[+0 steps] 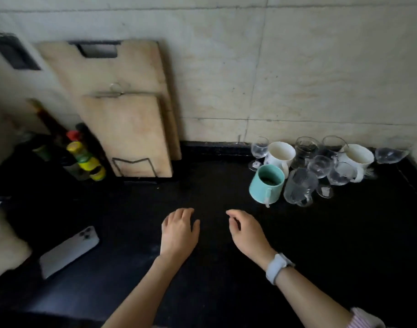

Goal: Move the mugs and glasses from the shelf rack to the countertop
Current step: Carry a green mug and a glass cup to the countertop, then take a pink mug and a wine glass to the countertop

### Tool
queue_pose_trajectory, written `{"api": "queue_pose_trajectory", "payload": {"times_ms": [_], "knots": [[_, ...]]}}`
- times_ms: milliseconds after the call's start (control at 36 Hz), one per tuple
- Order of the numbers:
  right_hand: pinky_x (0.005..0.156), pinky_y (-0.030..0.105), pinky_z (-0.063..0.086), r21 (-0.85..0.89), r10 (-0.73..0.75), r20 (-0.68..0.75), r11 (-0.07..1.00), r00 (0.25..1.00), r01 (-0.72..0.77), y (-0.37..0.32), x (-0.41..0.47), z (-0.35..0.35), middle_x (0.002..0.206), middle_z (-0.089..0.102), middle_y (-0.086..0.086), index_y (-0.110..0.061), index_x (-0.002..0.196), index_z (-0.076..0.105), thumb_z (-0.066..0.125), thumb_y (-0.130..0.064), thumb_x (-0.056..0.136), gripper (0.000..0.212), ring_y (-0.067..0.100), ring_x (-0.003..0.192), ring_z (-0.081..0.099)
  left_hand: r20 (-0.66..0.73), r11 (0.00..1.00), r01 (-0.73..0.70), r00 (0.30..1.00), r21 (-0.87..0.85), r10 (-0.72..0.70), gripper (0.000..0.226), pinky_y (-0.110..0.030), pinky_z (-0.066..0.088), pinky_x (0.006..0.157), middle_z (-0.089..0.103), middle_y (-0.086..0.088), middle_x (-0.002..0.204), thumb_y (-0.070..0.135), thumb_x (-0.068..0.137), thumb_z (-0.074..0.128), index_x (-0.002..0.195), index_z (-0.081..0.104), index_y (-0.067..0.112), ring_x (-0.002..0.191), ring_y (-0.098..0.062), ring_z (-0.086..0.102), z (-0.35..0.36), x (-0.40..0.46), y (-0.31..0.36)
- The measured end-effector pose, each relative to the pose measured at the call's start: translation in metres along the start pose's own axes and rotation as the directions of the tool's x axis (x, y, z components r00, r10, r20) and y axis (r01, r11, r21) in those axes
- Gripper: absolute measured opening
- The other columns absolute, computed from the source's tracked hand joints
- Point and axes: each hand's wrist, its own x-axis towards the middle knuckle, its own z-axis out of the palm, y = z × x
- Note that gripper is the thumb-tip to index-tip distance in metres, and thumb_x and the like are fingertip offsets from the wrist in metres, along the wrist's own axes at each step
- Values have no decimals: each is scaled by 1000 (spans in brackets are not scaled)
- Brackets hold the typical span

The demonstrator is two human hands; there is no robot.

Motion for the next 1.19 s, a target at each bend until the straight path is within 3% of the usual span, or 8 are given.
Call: {"api": "queue_pose_trajectory", "payload": {"times_ms": [194,389,528,639,722,889,1028,1194], "knots": [[100,26,37,-50,-358,308,919,881,390,-118,-48,109,124,60,4,-14,122,55,42,-18,93,32,20,116,50,-242,961,254,945,113,-221,41,-37,32,104,55,1,129,35,91,46,128,48,18,122,-20,47,-98,-126,-123],[104,28,32,107,-634,559,694,534,712,-244,-211,239,128,58,3,-16,122,57,40,-17,94,33,23,120,47,-442,795,601,737,80,-512,36,-38,37,96,57,0,123,34,89,46,123,50,20,116,-23,51,-175,-367,-233],[105,30,33,262,-694,670,554,264,790,-311,-367,322,129,58,4,-15,123,56,42,-18,93,33,24,122,47,-538,613,790,521,11,-663,38,-38,40,95,59,-4,121,33,90,47,123,51,17,115,-26,52,-212,-571,-279],[100,29,36,419,-715,698,449,36,789,-354,-491,372,123,62,8,-15,120,58,46,-17,91,32,25,118,51,-622,434,898,298,-75,-724,38,-37,42,91,61,-6,120,32,88,50,121,54,15,112,-27,55,-239,-713,-290],[99,25,36,523,-713,686,348,-143,778,-382,-580,403,121,63,8,-13,117,60,48,-15,90,31,22,116,54,-663,305,937,121,-169,-739,34,-38,45,88,64,-9,114,30,87,51,117,56,15,106,-28,58,-251,-803,-287],[95,23,36,661,-696,609,182,-380,728,-427,-716,445,119,65,9,-10,116,62,48,-14,88,31,24,113,57,-677,128,924,-165,-361,-717,35,-38,43,95,59,-10,121,28,88,52,119,55,13,111,-28,54,-273,-931,-297],[95,23,35,740,-693,553,154,-462,655,-465,-804,488,121,64,8,-11,116,61,47,-15,91,29,23,115,56,-673,55,880,-320,-472,-666,33,-41,44,95,59,-11,118,26,87,54,117,56,12,110,-30,53,-294,-1011,-322],[89,21,38,765,-716,553,233,-427,601,-521,-883,569,116,65,7,-12,119,57,46,-18,92,30,23,107,60,-681,55,865,-352,-499,-642,32,-41,44,95,59,-13,118,22,89,52,118,56,9,112,-30,53,-334,-1084,-399]]}}
